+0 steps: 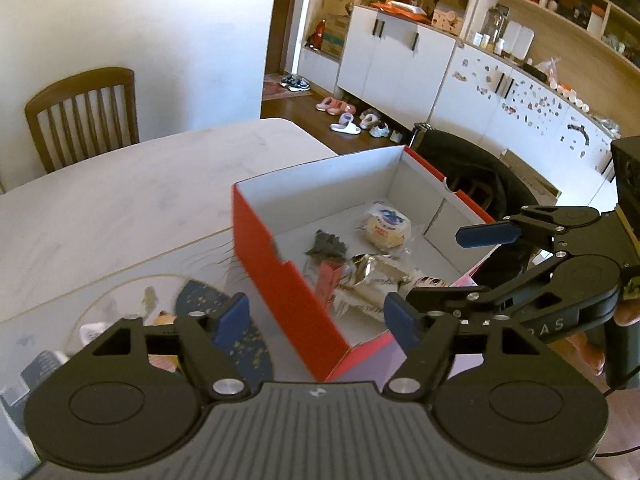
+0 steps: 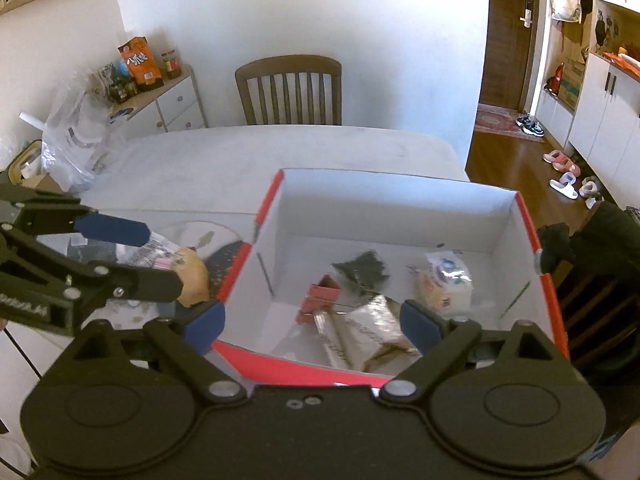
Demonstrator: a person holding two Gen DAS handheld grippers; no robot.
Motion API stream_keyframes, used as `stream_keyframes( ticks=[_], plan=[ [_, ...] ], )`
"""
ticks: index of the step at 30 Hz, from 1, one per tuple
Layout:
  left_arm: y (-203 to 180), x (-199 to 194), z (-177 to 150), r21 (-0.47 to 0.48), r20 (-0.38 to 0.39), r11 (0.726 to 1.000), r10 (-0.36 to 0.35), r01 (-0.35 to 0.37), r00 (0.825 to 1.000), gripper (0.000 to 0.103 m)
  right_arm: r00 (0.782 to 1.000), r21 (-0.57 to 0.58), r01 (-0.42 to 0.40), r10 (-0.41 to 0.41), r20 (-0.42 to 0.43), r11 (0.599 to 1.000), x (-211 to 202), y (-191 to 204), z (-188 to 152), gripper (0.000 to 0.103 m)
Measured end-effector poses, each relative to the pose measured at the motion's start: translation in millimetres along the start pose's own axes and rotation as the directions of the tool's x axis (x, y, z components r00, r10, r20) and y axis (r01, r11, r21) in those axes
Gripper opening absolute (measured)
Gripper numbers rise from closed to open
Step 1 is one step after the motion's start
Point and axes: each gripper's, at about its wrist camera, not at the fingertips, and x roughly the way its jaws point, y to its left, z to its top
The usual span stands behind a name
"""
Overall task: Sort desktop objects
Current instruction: 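Move both tools back from the box to the item pile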
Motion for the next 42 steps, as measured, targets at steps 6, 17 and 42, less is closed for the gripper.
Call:
stream_keyframes(
  ticks=[6,17,42],
  plan=[
    [32,-18,-18,-0.029,0.01,0.999,0.016,-0.016,1.0,0.08,1.0,0.009,-0.011,0.011,0.005,1.0,5,27,3,0.096],
    [89,-45,-46,-0.068,0.026,0.997,0.047,-0.045,0.999,0.089,1.0,-0.025,-0.023,0.023,0.009,0.999,23,83,10,0.098],
    [183,-55,-99,0.005,0.011,0.998,0.066,-0.066,0.998,0.103,0.998,-0.057,-0.004,0.001,-0.056,0.998,93,155,24,0.099]
  ],
)
